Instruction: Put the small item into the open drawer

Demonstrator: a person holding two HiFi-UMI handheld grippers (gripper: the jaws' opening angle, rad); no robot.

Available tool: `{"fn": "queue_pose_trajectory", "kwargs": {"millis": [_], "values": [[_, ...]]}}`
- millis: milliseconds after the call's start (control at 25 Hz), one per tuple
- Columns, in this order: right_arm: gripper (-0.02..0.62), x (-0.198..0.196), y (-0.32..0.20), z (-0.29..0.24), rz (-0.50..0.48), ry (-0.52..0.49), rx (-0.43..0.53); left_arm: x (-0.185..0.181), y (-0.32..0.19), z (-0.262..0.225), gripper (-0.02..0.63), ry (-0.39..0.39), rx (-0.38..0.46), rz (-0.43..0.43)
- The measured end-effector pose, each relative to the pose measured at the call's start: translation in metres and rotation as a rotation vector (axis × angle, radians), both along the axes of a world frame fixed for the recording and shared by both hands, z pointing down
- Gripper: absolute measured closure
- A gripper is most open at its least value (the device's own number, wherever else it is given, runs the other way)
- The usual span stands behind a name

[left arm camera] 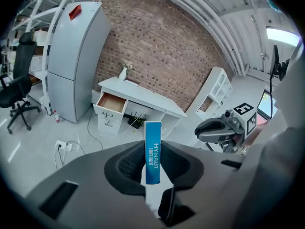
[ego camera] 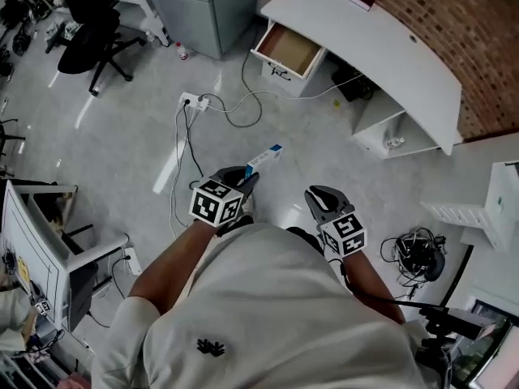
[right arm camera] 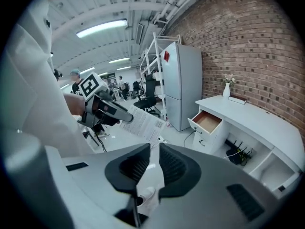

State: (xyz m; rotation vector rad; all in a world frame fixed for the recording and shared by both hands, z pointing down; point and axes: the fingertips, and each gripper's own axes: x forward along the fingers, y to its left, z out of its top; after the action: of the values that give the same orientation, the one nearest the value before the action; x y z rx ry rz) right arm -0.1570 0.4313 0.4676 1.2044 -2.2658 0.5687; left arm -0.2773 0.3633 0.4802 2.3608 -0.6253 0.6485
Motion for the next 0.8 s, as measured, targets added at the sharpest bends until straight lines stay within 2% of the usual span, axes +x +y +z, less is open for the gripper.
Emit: {"fn": "queue_pose_trajectory", "kwargs": {"millis": [40,80,280,400,600,800], "values": [[0.5,-0.004,-0.016,-0.002,0.009,0.0,0.005,-0.004,-0.016,0.003,0.512,-0.006,-0.002,0.008],[0.494,-0.007,-0.031,-0.003,0.018,0.001,0.01,-0.007,-0.033,0.007,0.512,-0.013,-0.007,0.012],[0.536,-0.011,-0.083,0.001,0.052,-0.004,-0.003,-0.012,-0.096,0.024,0.512,-0.005,-0.041,0.002],[0.554,-0.001,-0.109,0.013,0.079,-0.009,-0.015,-0.008,-0.128,0.037,0.512,-0.005,-0.04,-0.011],[0.56,0.036,-0.168,0.023,0.064,-0.033,-0.025,0.023,-0.19,0.043,0.512,-0.03,-0.048,-0.044],[0.561,0.099,-0.248,0.014,0.017,-0.075,-0.015,0.084,-0.261,0.035,0.512,-0.055,-0.06,-0.104]]}}
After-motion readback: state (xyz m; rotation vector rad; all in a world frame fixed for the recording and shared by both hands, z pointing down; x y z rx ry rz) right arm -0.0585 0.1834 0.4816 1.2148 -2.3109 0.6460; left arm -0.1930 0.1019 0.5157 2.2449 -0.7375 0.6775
